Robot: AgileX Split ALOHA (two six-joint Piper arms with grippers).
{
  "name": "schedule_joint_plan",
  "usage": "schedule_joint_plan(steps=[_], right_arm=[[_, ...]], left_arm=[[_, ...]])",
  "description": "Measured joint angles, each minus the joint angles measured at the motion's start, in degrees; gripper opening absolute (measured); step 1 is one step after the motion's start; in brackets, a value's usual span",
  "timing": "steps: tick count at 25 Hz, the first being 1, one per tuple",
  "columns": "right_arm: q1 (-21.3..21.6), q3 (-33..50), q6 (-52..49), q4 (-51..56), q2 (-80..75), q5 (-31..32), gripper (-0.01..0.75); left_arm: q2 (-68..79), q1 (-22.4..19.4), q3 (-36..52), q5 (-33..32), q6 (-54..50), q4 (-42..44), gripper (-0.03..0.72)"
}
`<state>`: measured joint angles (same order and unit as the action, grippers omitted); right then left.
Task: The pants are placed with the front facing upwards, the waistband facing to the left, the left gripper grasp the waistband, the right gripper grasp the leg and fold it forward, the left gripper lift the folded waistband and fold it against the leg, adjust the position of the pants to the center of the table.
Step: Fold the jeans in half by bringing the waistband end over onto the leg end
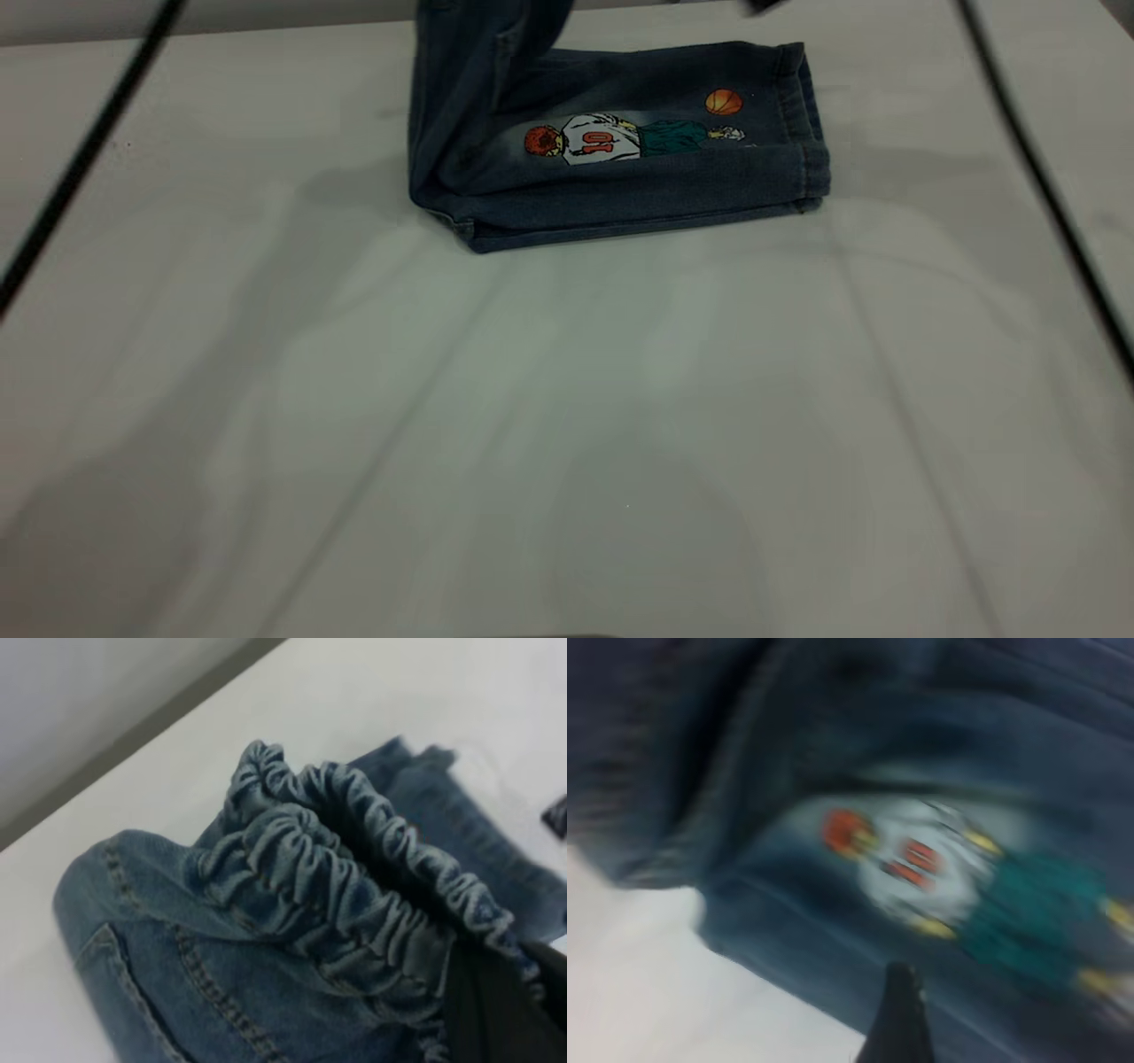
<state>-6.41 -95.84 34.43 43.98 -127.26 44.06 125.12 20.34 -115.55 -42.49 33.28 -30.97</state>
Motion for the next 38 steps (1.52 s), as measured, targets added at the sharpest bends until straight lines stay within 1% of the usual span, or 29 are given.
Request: schedule_joint_plan(steps=[2, 5, 9, 12, 17, 21, 23, 26, 29, 32, 35, 38], right_arm=[[2.75, 0.00, -3.77, -4.63, 0.95, 1.80, 0.528], [6.12, 0.00, -7.52, -8.17, 1.71, 3.28, 0.528], [9.73, 0.00, -9.92, -9.25, 1.77, 4.88, 0.528], [11.59, 0.00, -10.88, -9.31, 1.77, 5.88, 0.528], [12.64, 0.00, -10.94, -9.48, 1.77, 6.32, 0.528], [12.78, 0.00, -10.94, -8.22, 1.77, 6.20, 0.528], [12.78, 0.00, -10.94, -7.72, 1.77, 5.95, 0.528], [12.78, 0.00, -10.94, -7.51, 1.77, 5.51, 0.528], [12.78, 0.00, -10.94, -7.33, 1.77, 5.32, 0.528], [12.78, 0.00, -10.94, -7.14, 1.77, 5.25, 0.528], [12.78, 0.00, -10.94, -7.08, 1.77, 5.25, 0.528], [12.78, 0.00, -10.94, -7.08, 1.77, 5.25, 0.528]], left_arm=[[0.00, 2.10, 0.00, 1.58, 0.06, 0.00, 0.037], [0.10, 5.20, 0.00, 4.23, 0.07, 0.00, 0.037], [2.18, 8.55, -0.17, 7.01, 0.07, -0.27, 0.037], [5.70, 10.18, -0.17, 11.21, 0.07, -0.37, 0.037], [11.94, 12.52, -0.17, 19.28, 0.07, -0.62, 0.037], [15.54, 13.93, -0.17, 23.94, 0.67, -0.97, 0.037], [17.09, 14.35, -0.17, 25.31, 0.72, -1.20, 0.038], [18.11, 14.88, -0.17, 25.43, 0.72, -1.32, 0.057], [18.11, 15.14, -0.57, 25.48, 0.77, -1.39, 0.122], [18.05, 15.18, -2.99, 23.17, 0.96, -1.33, 0.253], [17.47, 15.20, -6.88, 17.42, 1.38, -0.07, 0.395], [17.22, 15.24, -11.82, 9.02, 1.37, 3.51, 0.505]])
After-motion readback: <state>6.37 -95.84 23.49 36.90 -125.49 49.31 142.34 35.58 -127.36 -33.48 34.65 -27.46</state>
